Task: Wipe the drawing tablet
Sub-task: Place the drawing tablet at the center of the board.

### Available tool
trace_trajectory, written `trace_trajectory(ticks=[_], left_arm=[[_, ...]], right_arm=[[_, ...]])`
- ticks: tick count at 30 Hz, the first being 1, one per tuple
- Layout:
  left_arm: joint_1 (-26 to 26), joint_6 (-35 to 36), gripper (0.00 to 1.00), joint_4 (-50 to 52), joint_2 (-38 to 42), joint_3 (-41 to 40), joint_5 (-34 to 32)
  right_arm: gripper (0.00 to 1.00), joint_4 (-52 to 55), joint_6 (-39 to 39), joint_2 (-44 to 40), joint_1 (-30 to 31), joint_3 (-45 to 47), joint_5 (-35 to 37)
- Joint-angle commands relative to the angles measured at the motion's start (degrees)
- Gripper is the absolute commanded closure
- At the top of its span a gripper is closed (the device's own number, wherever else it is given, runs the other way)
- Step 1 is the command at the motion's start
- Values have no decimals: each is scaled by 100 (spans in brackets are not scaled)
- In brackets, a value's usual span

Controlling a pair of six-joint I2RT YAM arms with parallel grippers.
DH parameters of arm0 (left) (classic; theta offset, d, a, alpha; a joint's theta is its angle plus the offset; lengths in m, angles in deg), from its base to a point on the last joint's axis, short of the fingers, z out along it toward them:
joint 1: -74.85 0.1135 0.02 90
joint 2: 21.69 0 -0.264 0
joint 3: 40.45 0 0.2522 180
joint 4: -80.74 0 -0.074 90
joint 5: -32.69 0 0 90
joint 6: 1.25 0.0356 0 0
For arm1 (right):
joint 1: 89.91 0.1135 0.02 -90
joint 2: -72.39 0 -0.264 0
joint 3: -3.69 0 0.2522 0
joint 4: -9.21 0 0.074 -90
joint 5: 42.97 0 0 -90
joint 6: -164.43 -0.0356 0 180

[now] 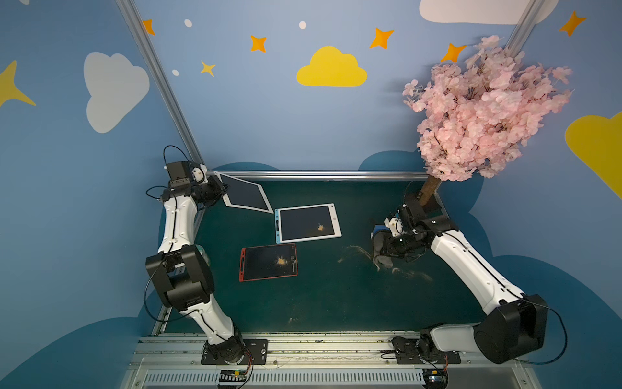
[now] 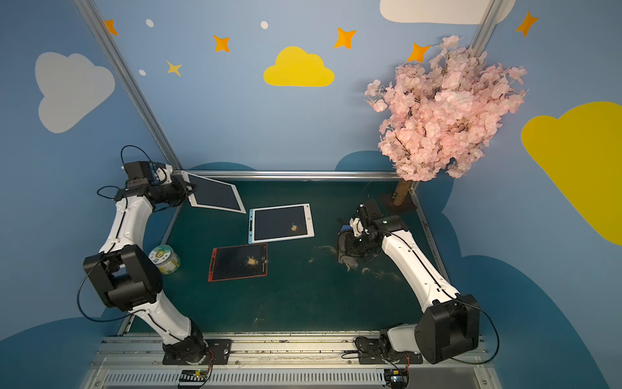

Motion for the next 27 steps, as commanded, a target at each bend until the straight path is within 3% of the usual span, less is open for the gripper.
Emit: trace_trajectory(ticks=[1,4,9,27], left_arm=[[-199,1076,96,1911,-276,975,249],[-339,1487,97,2706,-550,1556,-221],[-390,1828,97,2951,-447,1585,-815],[-516,2037,97,2443,-706,1422,-757]], right_arm=[[100,148,97,30,-35,-239,-65],[100,126,80,14,-35,-250,-146],[100,82,82,-21,-37,-186,-149],[100,94,57,-138,-61,-72,-160]])
